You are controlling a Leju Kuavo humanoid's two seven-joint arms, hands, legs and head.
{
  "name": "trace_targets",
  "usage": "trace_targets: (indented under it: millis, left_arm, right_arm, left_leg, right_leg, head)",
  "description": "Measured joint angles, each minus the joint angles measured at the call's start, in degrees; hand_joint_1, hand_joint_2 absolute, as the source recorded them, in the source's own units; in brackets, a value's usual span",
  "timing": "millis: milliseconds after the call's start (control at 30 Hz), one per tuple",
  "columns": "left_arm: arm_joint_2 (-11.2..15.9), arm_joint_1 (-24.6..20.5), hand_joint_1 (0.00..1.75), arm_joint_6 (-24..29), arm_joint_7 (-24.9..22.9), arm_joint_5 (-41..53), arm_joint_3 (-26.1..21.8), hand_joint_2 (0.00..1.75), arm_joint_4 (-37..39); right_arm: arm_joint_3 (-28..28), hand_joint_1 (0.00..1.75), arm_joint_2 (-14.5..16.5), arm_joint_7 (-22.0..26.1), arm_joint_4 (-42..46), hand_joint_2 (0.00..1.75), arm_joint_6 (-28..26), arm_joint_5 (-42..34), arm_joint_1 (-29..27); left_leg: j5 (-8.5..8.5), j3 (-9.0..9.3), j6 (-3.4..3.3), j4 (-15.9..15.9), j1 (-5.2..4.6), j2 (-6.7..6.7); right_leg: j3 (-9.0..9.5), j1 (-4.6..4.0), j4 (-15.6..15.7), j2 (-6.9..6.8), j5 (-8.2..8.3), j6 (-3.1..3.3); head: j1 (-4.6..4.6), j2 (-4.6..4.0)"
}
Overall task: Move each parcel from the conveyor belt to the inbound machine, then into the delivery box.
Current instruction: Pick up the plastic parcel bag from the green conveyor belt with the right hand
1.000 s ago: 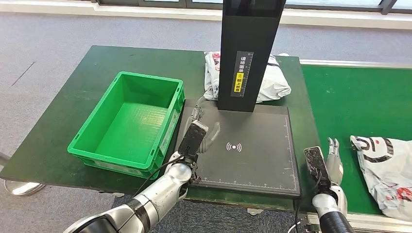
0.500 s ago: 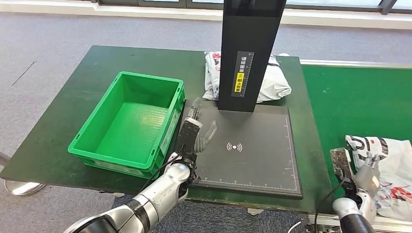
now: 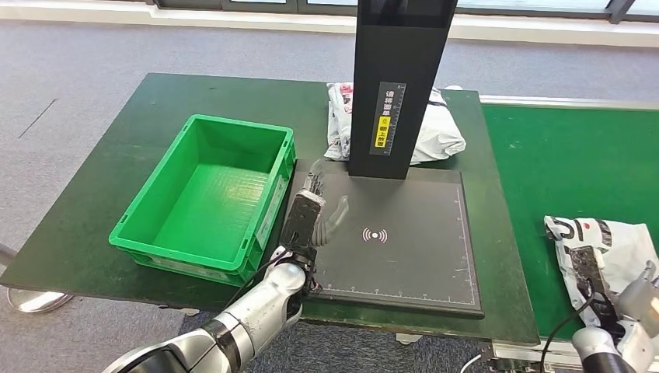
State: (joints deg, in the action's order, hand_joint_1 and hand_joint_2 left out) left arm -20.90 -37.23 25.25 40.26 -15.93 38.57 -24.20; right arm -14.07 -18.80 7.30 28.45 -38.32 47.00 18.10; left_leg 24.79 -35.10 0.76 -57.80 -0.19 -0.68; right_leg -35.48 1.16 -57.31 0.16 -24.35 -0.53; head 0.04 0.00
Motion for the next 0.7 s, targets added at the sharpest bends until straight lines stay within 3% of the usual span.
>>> trace_targets:
  millis: [133, 233, 367, 467, 500, 600, 633, 700]
  left_arm:
    - [0.09, 0.28, 0.0, -0.28, 0.0, 3.93, -0.82, 1.75, -0.03]
    - [0.21, 0.67, 0.0, -0.79, 0.0, 6.6, -2.44, 1.75, -0.08]
    - [0.45, 1.23, 0.0, -1.31, 0.0, 9.45, -4.89, 1.75, -0.21]
    - [0.68, 1.39, 0.0, -1.78, 0.0, 10.01, -6.31, 1.75, -0.34]
    - [0.71, 1.43, 0.0, -1.89, 0.0, 10.08, -6.63, 1.75, -0.4]
    - [0.76, 1.54, 0.0, -2.08, 0.0, 10.9, -7.44, 1.75, -0.49]
    - [0.77, 1.58, 0.0, -2.12, 0.0, 11.39, -7.75, 1.75, -0.5]
    - [0.77, 1.7, 0.0, -2.18, 0.0, 12.51, -8.34, 1.75, -0.5]
  right_arm:
    - [-0.68, 0.0, -0.27, -3.31, -0.5, 1.75, 4.83, 3.27, -0.39]
    - [-0.68, 0.0, -0.26, -7.03, -1.09, 1.75, 14.11, 6.34, -0.15]
    - [-0.66, 0.0, -0.35, -7.95, -1.34, 1.75, 25.85, 8.17, 0.39]
    - [-0.66, 0.0, -0.57, -7.94, -1.34, 1.75, 28.41, 8.47, 0.74]
    - [-0.66, 0.14, -0.61, -7.83, -1.34, 1.75, 28.94, 8.42, 0.8]
    - [-0.63, 1.44, -0.87, -6.05, -1.34, 1.75, 32.86, 7.51, 0.84]
    - [-0.58, 1.75, -1.12, -5.1, -1.3, 1.75, 34.73, 6.93, 0.81]
    - [-0.31, 1.75, -1.81, -3.42, -0.91, 1.75, 37.67, 5.24, 0.58]
  left_leg:
    - [0.0, -0.01, 0.0, 0.0, 0.0, 0.0]
    - [0.0, -0.01, 0.0, 0.01, 0.01, 0.0]
    - [0.0, 0.0, 0.0, 0.01, 0.03, 0.01]
    - [0.0, 0.01, -0.01, 0.01, 0.03, 0.04]
    - [0.0, 0.02, -0.01, 0.0, 0.03, 0.04]
    - [-0.01, 0.03, -0.04, -0.01, 0.03, 0.03]
    - [0.0, 0.05, -0.05, -0.02, 0.03, 0.03]
    - [0.0, 0.09, -0.06, -0.02, 0.03, 0.03]
  right_leg:
    - [0.0, 0.0, -0.01, 0.0, 0.0, 0.0]
    - [0.0, -0.01, -0.01, 0.01, 0.0, 0.0]
    - [0.01, -0.04, -0.01, 0.01, 0.0, 0.0]
    - [0.04, -0.04, 0.0, 0.02, 0.0, 0.0]
    - [0.05, -0.04, 0.0, 0.02, 0.0, -0.01]
    - [0.09, -0.03, 0.04, 0.02, 0.03, -0.05]
    - [0.11, -0.03, 0.06, 0.03, 0.04, -0.07]
    - [0.17, -0.04, 0.1, 0.04, 0.06, -0.1]
  head:
    - [0.0, 0.0]
    - [0.0, 0.0]
    - [-0.01, 0.0]
    - [-0.01, 0.0]
    - [-0.01, 0.0]
    - [-0.01, 0.0]
    - [-0.01, 0.0]
    - [-0.02, -0.01]
